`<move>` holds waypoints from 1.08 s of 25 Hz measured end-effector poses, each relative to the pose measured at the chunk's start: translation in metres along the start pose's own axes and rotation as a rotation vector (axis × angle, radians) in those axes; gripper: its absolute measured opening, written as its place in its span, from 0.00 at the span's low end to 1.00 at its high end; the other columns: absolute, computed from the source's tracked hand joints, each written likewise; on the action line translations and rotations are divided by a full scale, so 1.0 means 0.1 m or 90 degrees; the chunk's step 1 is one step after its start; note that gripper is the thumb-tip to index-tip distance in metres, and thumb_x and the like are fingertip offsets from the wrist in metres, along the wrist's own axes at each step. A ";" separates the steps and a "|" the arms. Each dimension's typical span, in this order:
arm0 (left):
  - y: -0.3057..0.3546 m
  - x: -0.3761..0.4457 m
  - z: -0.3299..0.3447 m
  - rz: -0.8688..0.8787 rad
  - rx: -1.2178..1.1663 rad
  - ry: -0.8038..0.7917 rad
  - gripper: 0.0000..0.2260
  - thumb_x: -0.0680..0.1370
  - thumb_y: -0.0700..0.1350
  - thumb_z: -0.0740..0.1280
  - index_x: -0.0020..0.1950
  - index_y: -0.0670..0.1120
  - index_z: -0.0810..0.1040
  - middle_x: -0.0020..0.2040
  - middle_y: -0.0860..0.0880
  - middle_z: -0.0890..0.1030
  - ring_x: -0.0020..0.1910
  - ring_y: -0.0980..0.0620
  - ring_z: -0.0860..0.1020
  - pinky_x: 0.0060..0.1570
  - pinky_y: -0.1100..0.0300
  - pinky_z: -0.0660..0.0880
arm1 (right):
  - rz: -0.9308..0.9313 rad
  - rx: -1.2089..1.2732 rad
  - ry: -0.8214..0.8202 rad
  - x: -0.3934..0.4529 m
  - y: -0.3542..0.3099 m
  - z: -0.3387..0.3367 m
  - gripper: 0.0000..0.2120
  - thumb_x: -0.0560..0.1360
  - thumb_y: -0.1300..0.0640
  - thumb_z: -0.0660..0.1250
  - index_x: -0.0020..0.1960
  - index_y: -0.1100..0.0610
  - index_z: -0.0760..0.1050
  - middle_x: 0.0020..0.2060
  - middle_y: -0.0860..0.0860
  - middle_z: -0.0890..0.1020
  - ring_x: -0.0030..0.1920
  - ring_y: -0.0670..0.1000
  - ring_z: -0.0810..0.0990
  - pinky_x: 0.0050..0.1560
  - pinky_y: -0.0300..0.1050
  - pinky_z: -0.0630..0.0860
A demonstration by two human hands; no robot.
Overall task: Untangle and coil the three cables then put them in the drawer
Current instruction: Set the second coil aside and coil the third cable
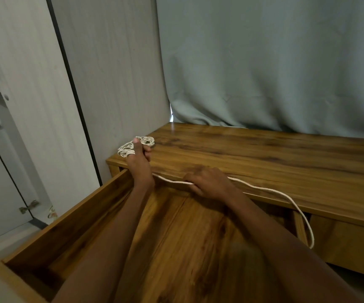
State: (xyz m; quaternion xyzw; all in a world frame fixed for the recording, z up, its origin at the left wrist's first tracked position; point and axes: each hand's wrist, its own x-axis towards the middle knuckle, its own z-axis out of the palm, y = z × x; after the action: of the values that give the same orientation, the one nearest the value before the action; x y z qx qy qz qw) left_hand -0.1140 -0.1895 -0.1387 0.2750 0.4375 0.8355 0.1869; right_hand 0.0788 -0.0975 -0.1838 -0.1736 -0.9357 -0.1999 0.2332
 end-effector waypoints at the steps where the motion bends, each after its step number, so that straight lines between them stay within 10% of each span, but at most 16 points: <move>1: -0.04 0.02 -0.09 0.045 0.175 -0.011 0.23 0.83 0.58 0.58 0.37 0.45 0.77 0.28 0.51 0.72 0.27 0.60 0.69 0.30 0.67 0.66 | 0.014 0.013 0.026 -0.01 0.02 -0.04 0.14 0.81 0.46 0.57 0.57 0.47 0.79 0.49 0.48 0.85 0.45 0.53 0.84 0.35 0.45 0.69; 8: -0.12 -0.05 -0.02 -0.263 0.608 -0.593 0.47 0.72 0.78 0.38 0.30 0.41 0.79 0.27 0.45 0.73 0.27 0.51 0.72 0.37 0.57 0.69 | 0.136 0.004 0.152 -0.08 0.23 -0.21 0.21 0.82 0.39 0.51 0.61 0.43 0.79 0.50 0.45 0.84 0.45 0.51 0.83 0.34 0.43 0.70; 14: 0.05 -0.26 0.18 -0.529 -0.007 -0.852 0.35 0.81 0.67 0.55 0.23 0.44 0.61 0.22 0.47 0.56 0.24 0.51 0.57 0.28 0.58 0.56 | 0.219 -0.001 0.061 -0.07 0.23 -0.23 0.31 0.79 0.32 0.37 0.68 0.39 0.73 0.54 0.47 0.84 0.50 0.53 0.83 0.41 0.48 0.75; 18: 0.08 -0.32 0.24 -0.431 -0.289 -0.725 0.24 0.80 0.47 0.62 0.23 0.45 0.70 0.22 0.49 0.61 0.25 0.53 0.59 0.30 0.59 0.57 | 0.134 0.022 0.017 -0.05 0.07 -0.18 0.23 0.82 0.37 0.47 0.60 0.46 0.77 0.51 0.51 0.85 0.47 0.57 0.84 0.40 0.48 0.72; 22: 0.10 -0.30 0.34 -0.266 -0.431 -0.289 0.13 0.80 0.45 0.61 0.36 0.44 0.75 0.28 0.50 0.72 0.30 0.54 0.68 0.34 0.60 0.67 | 0.088 -0.019 -0.004 0.09 -0.10 0.04 0.21 0.83 0.40 0.53 0.64 0.52 0.75 0.54 0.56 0.85 0.51 0.60 0.84 0.46 0.51 0.76; 27: -0.01 -0.10 0.16 -0.119 -0.244 -0.041 0.16 0.84 0.48 0.60 0.42 0.43 0.80 0.33 0.52 0.77 0.32 0.57 0.73 0.36 0.63 0.68 | -0.006 0.027 -0.006 0.07 -0.16 0.09 0.16 0.82 0.42 0.56 0.56 0.51 0.76 0.43 0.55 0.86 0.42 0.60 0.84 0.35 0.49 0.71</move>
State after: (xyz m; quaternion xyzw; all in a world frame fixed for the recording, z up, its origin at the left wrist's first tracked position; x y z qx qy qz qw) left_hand -0.0961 -0.1845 -0.1355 0.2196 0.2881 0.8731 0.3264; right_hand 0.0633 -0.1054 -0.1924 -0.1650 -0.9416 -0.1801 0.2318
